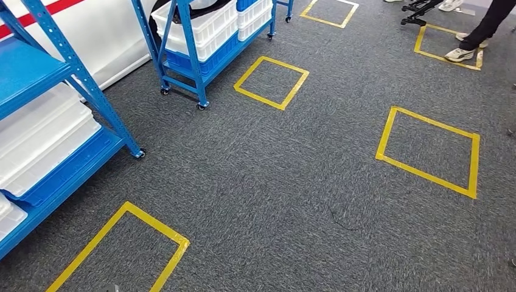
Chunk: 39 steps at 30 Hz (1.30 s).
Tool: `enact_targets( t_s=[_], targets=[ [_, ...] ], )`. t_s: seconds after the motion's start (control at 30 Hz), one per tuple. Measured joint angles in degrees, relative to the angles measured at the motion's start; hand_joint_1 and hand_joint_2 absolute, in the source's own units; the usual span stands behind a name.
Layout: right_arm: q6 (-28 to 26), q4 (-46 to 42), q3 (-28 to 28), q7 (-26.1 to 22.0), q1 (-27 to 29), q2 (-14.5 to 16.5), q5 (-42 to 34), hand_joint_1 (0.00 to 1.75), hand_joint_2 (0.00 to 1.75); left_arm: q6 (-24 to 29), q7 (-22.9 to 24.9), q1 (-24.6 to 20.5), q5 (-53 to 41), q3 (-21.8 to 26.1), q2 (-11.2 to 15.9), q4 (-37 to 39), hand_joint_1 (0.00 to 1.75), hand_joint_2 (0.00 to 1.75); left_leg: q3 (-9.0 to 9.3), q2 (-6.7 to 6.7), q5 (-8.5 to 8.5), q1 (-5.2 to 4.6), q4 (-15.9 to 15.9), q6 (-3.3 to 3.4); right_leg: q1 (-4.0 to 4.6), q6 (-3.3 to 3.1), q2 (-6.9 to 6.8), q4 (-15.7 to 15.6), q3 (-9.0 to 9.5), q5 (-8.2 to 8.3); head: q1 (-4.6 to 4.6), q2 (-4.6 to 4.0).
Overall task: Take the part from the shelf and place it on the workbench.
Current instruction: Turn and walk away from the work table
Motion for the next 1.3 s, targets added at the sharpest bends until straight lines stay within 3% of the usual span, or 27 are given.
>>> enact_targets(
  t_s=[0.07, 0.1, 0.13, 0.2, 0.27, 0.33, 0.4, 0.43, 0.47, 0.53, 0.6, 0.63, 0.7, 0.73, 0.8, 0.87, 0.9, 0.93, 0.97, 1.0, 1.03, 1.1, 1.17, 1.23, 1.3],
  targets=[
    [-0.6, 0.0, -2.4, -0.6, 0.7, 0.3, -1.9, 0.0, 0.0, -3.2, -1.5, 3.0, -1.4, -1.0, 0.5, 0.0, 0.0, 0.0, 0.2, -1.27, -0.22, -0.04, 0.1, -0.32, 0.04, -0.6, 2.62, -7.7, 3.3, 3.64, -0.01, 0.0],
    [-0.7, 0.0, -3.4, -0.7, 1.0, 0.5, -2.1, 0.0, 0.0, -3.7, -1.6, 4.0, -1.9, -1.4, 0.7, 0.1, 0.0, 0.0, 0.1, -1.92, -0.26, 0.01, 0.2, -0.57, 0.09, -0.8, 3.55, -10.0, 4.28, 4.45, -0.02, 0.0],
    [-0.7, 0.0, -4.3, -0.8, 1.2, 0.6, -2.3, 0.0, 0.0, -3.9, -1.5, 4.7, -2.4, -1.6, 0.8, 0.1, 0.0, 0.0, -0.11, -2.59, -0.24, 0.1, 0.2, -0.88, 0.19, -0.96, 3.97, -11.0, 4.67, 4.5, -0.02, 0.0],
    [-0.7, 0.0, -5.6, -0.9, 1.2, 0.9, -2.3, 0.0, 0.0, -4.0, -1.2, 5.5, -3.1, -2.1, 1.3, 0.1, 0.0, 0.0, -0.45, -3.83, -0.12, 0.31, 0.1, -1.59, 0.19, -1.28, 2.56, -11.4, 4.82, 4.57, -0.02, 0.0],
    [-0.7, 0.0, -6.7, -0.9, 1.1, 1.4, -2.4, 0.0, 0.0, -4.0, -0.9, 5.9, -3.6, -2.4, 1.8, 0.1, 0.0, 0.0, -1.27, -2.19, -1.28, 0.17, 1.8, -2.12, -0.08, -1.93, 1.13, -12.1, 5.25, 4.81, -0.04, 0.0],
    [-0.7, 0.0, -7.6, -0.9, 1.2, 1.7, -2.4, 0.0, 0.0, -4.0, -0.8, 5.9, -3.7, -2.6, 2.2, 0.1, 0.0, 0.0, -3.96, 1.06, -4.5, 0.2, 7.5, -2.55, -0.08, -2.48, -0.44, -12.5, 5.62, 4.85, -0.05, 0.0],
    [-0.7, 0.0, -8.2, -0.9, 1.4, 1.7, -2.5, 0.0, 0.0, -4.1, -0.8, 5.9, -3.8, -2.7, 2.3, 0.1, 0.0, 0.0, -7.19, 2.45, -7.31, 0.56, 14.3, -3.04, 0.07, -2.64, -2.07, -12.5, 5.74, 4.62, -0.06, 0.0],
    [-0.7, 0.0, -8.4, -0.9, 1.5, 1.8, -2.5, 0.0, 0.0, -4.1, -0.8, 6.0, -3.9, -2.8, 2.4, 0.1, 0.0, 0.0, -7.87, 2.77, -7.47, 0.73, 15.8, -3.27, 0.09, -2.62, -2.82, -12.4, 5.8, 4.48, -0.06, 0.0],
    [-0.7, 0.0, -8.7, -0.9, 1.5, 1.8, -2.5, 0.0, 0.0, -4.2, -0.7, 6.1, -4.0, -2.9, 2.5, 0.1, 0.0, 0.0, -7.5, 3.06, -6.59, 0.89, 15.2, -3.47, 0.08, -2.56, -3.55, -12.3, 5.9, 4.29, -0.07, 0.0],
    [-0.7, 0.0, -9.1, -0.9, 1.4, 2.0, -2.6, 0.0, 0.0, -4.3, -0.7, 6.2, -4.2, -3.0, 2.8, 0.1, 0.0, 0.0, -3.86, 4.74, -3.0, 1.07, 8.6, -3.56, 0.06, -2.19, -4.88, -12.2, 6.36, 3.84, -0.07, 0.0],
    [-0.7, 0.0, -9.4, -0.9, 1.4, 2.2, -2.7, 0.0, 0.0, -4.4, -0.7, 6.1, -4.4, -3.2, 3.0, 0.1, 0.0, 0.0, -0.36, 6.92, -0.9, 0.74, 2.1, -3.06, 0.28, -1.54, -6.1, -12.0, 6.85, 3.3, -0.06, 0.0],
    [-0.7, 0.0, -9.6, -0.9, 1.4, 2.2, -2.8, 0.0, 0.0, -4.4, -0.7, 6.0, -4.5, -3.3, 3.0, 0.1, 0.0, 0.0, 0.3, 7.49, -0.76, 0.51, 0.8, -2.68, 0.4, -1.22, -6.66, -11.9, 7.03, 3.11, -0.05, 0.0],
    [-0.7, 0.0, -9.7, -0.9, 1.0, 2.3, -2.8, 0.0, 0.0, -4.5, -0.6, 6.1, -4.8, -3.4, 3.1, 0.1, 0.0, 0.0, 0.25, 6.46, -0.81, 0.28, 0.5, -1.88, 0.42, -0.61, -7.69, -12.0, 7.38, 2.9, -0.03, 0.0],
    [-0.8, -0.1, -9.8, -0.9, 0.9, 2.4, -2.9, 0.0, 0.0, -4.5, -0.6, 6.2, -4.9, -3.5, 3.1, 0.1, 0.0, 0.0, 0.32, 5.88, -0.71, 0.33, 0.3, -1.54, 0.28, -0.26, -7.4, -11.8, 7.57, 2.6, -0.02, 0.0],
    [-1.0, -0.1, -10.1, -0.9, 0.8, 2.5, -2.9, 0.0, 0.0, -4.6, -0.6, 6.3, -5.2, -3.6, 3.2, 0.1, 0.0, 0.0, 0.58, 4.69, -0.39, 0.63, -0.2, -0.79, 0.01, 0.28, -4.6, -8.9, 6.52, 0.44, -0.02, 0.0],
    [-1.1, -0.1, -10.3, -0.9, 1.1, 2.6, -2.9, 0.0, 0.0, -4.6, -0.5, 6.1, -5.3, -3.8, 3.2, 0.1, 0.0, 0.0, 0.46, 3.44, -0.24, 0.68, -0.3, -0.31, -0.1, 0.44, -1.44, -1.7, 2.85, -3.28, -0.03, 0.0],
    [-1.2, -0.1, -10.4, -0.9, 1.2, 2.6, -2.9, 0.0, 0.0, -4.6, -0.5, 6.0, -5.3, -3.8, 3.2, 0.1, 0.0, 0.0, 0.4, 2.69, -0.22, 0.64, -0.3, -0.22, -0.11, 0.45, -0.89, 1.9, 0.87, -4.54, -0.03, 0.0],
    [-1.2, -0.1, -10.5, -0.9, 1.3, 2.6, -2.9, 0.0, 0.0, -4.6, -0.5, 6.0, -5.3, -3.8, 3.2, 0.1, 0.0, 0.0, 0.41, 1.86, -0.23, 0.6, -0.2, -0.17, -0.11, 0.43, -0.67, 4.0, -0.44, -4.65, -0.03, 0.0],
    [-1.3, -0.1, -10.6, -0.9, 1.4, 2.6, -3.0, 0.0, 0.0, -4.6, -0.5, 6.0, -5.4, -3.8, 3.2, 0.1, 0.0, 0.0, 0.49, 1.01, -0.27, 0.58, -0.2, -0.18, -0.11, 0.36, -0.54, 3.9, -0.8, -3.56, -0.02, 0.0],
    [-1.3, -0.1, -10.7, -0.9, 1.4, 2.6, -3.0, 0.0, 0.0, -4.6, -0.5, 6.0, -5.4, -3.8, 3.3, 0.1, 0.0, 0.0, 0.63, 0.16, -0.33, 0.57, -0.1, -0.23, -0.11, 0.2, -0.26, 1.6, -0.07, -1.4, -0.02, 0.0],
    [-1.3, -0.1, -10.8, -0.9, 1.5, 2.6, -3.0, 0.0, 0.0, -4.7, -0.5, 6.0, -5.4, -3.8, 3.3, 0.1, 0.0, 0.0, 0.78, -0.65, -0.42, 0.58, -0.1, -0.33, -0.12, -0.01, 0.48, -2.2, 1.32, 1.2, -0.02, 0.0],
    [-1.3, -0.1, -10.9, -1.0, 1.5, 2.6, -3.0, 0.0, 0.0, -4.8, -0.5, 6.0, -5.5, -3.9, 3.3, 0.1, 0.0, 0.0, 0.73, -2.06, -0.62, 0.44, 0.2, -0.74, -0.17, -0.39, 2.76, -8.8, 3.8, 4.42, -0.03, 0.0],
    [-1.3, -0.1, -11.1, -1.0, 1.5, 2.6, -3.0, 0.0, 0.0, -4.8, -0.5, 6.0, -5.6, -3.9, 3.3, 0.1, 0.0, 0.0, 0.38, -3.21, -0.66, 0.48, 0.4, -1.39, -0.05, -0.6, 3.55, -10.7, 4.49, 4.7, -0.03, 0.0],
    [-1.3, -0.1, -11.1, -1.0, 1.2, 2.7, -3.0, 0.0, 0.0, -4.8, -0.5, 6.2, -5.7, -3.9, 3.3, 0.1, 0.0, 0.0, 0.13, -3.71, -0.72, 0.64, 0.4, -2.13, -0.11, -1.03, 2.25, -11.1, 4.74, 4.84, -0.04, 0.0],
    [-1.3, -0.1, -11.1, -1.0, 1.2, 2.9, -3.0, 0.0, 0.0, -4.8, -0.5, 6.2, -5.9, -3.9, 3.4, 0.1, 0.0, 0.0, -0.97, -1.16, -2.4, 0.54, 2.8, -2.74, -0.3, -1.74, 0.84, -11.7, 5.08, 5.05, -0.06, 0.0]
  ],
)
